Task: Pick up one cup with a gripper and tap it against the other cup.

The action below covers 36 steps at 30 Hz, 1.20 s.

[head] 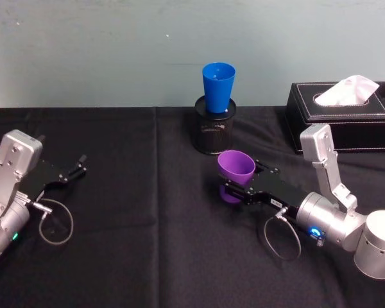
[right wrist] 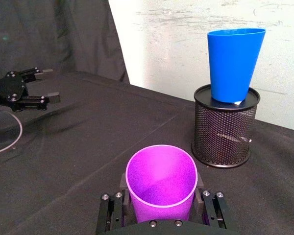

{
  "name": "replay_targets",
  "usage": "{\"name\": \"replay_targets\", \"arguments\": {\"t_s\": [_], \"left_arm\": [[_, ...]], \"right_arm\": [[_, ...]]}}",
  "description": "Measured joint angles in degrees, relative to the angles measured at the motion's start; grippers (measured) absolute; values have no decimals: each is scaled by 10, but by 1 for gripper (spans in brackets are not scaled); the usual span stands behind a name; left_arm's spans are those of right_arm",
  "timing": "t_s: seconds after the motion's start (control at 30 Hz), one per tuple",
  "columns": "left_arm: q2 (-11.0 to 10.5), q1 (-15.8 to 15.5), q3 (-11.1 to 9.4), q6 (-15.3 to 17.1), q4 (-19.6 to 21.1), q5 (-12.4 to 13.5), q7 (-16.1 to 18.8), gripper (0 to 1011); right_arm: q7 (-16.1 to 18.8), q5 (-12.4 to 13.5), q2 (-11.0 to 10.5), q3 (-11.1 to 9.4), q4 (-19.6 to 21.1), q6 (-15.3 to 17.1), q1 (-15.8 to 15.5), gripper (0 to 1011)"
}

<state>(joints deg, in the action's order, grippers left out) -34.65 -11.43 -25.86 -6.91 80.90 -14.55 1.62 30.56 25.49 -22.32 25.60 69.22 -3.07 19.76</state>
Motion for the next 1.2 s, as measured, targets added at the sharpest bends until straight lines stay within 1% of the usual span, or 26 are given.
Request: {"name": "replay_targets", "arguments": {"t_s": [0.33,0.9,0.97,1.03,1.07,1.13,1.17,1.2], "left_arm": [[0,0,0,0,0,0,0,1000],[0,0,0,0,0,0,0,1000],[0,0,0,0,0,0,0,1000],[0,0,0,0,0,0,0,1000],[0,0,0,0,0,0,0,1000],[0,0,0,0,0,0,0,1000],[0,0,0,0,0,0,0,1000],[0,0,0,0,0,0,0,1000]], "right_arm": [[5,-17,17,-2,-35,-21,8,724],[12,-24,22,-12,-40,-20,5,728],[12,-24,23,-13,-40,-18,5,802],[12,-23,24,-14,-39,-17,4,828],[13,-21,24,-16,-38,-16,3,879],[13,-19,24,-17,-37,-15,2,919],[13,-18,24,-18,-35,-14,1,965],[13,-16,24,-19,-33,-14,0,978]]}}
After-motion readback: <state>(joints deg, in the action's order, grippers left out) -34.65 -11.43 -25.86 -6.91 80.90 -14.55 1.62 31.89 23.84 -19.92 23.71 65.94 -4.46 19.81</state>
